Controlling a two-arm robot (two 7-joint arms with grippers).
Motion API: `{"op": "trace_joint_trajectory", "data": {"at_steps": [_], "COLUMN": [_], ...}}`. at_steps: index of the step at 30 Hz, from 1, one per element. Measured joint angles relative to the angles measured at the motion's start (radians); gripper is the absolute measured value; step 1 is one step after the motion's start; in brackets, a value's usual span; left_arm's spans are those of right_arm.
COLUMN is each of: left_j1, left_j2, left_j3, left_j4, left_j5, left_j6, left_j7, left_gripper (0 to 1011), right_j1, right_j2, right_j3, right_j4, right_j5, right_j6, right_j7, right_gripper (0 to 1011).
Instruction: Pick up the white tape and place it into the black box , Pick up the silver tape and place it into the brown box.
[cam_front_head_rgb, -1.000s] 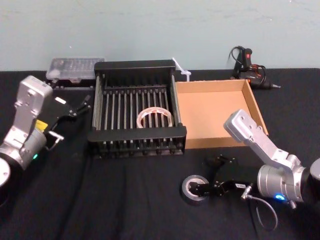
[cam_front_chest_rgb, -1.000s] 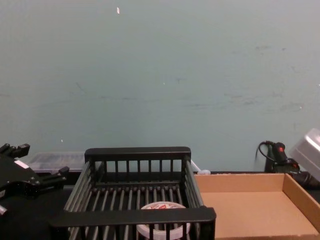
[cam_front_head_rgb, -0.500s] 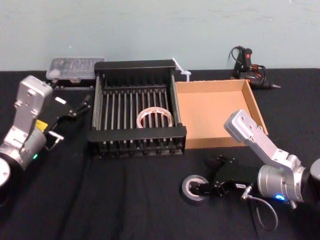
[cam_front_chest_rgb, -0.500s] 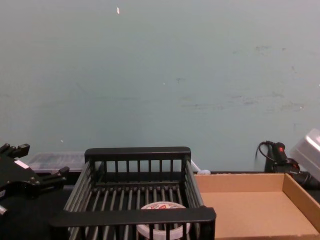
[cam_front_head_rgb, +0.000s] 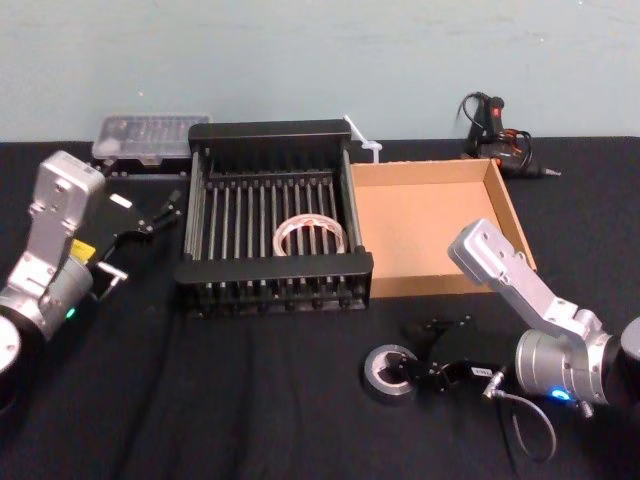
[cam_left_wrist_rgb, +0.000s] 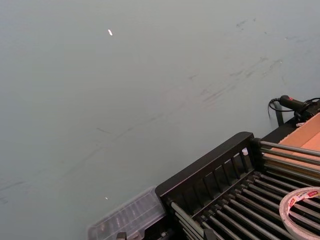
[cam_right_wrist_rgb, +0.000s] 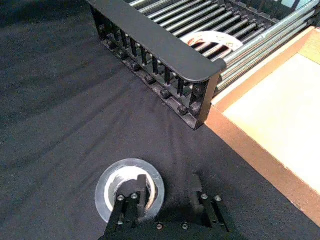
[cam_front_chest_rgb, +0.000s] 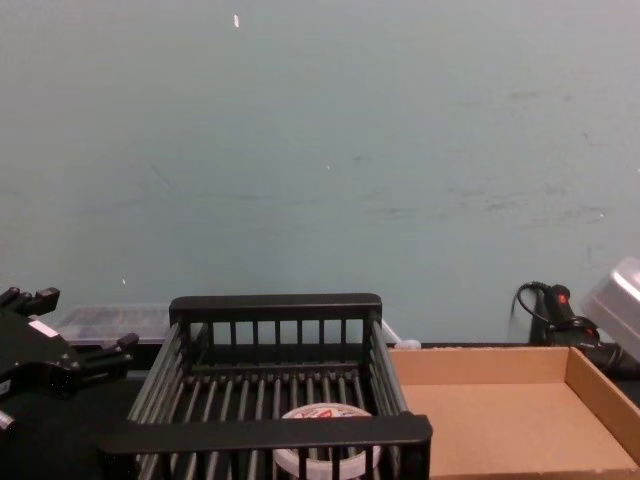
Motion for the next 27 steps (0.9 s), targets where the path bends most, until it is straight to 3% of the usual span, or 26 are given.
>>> {"op": "trace_joint_trajectory", "data": {"at_steps": [9, 14, 23, 27], "left_j1": [0.000, 0.000, 0.000, 0.000], "left_j2": [0.000, 0.000, 0.000, 0.000], "left_j3": [0.000, 0.000, 0.000, 0.000], "left_j4": [0.000, 0.000, 0.000, 0.000], "left_j5": [0.000, 0.000, 0.000, 0.000], "left_j6": [0.000, 0.000, 0.000, 0.000], "left_j7": [0.000, 0.000, 0.000, 0.000], "left_gripper": [1001, 1001, 1001, 1001], "right_j1": [0.000, 0.000, -0.001, -0.017], "right_j2": [0.000, 0.000, 0.000, -0.008], "right_j3": [0.000, 0.000, 0.002, 0.031], "right_j4": [0.000, 0.000, 0.000, -0.009], "right_j5": [0.000, 0.001, 0.000, 0.005], "right_j6": [0.000, 0.000, -0.001, -0.006], "right_j7": [0.000, 0.000, -0.003, -0.034], "right_gripper": [243, 159, 159, 159]}}
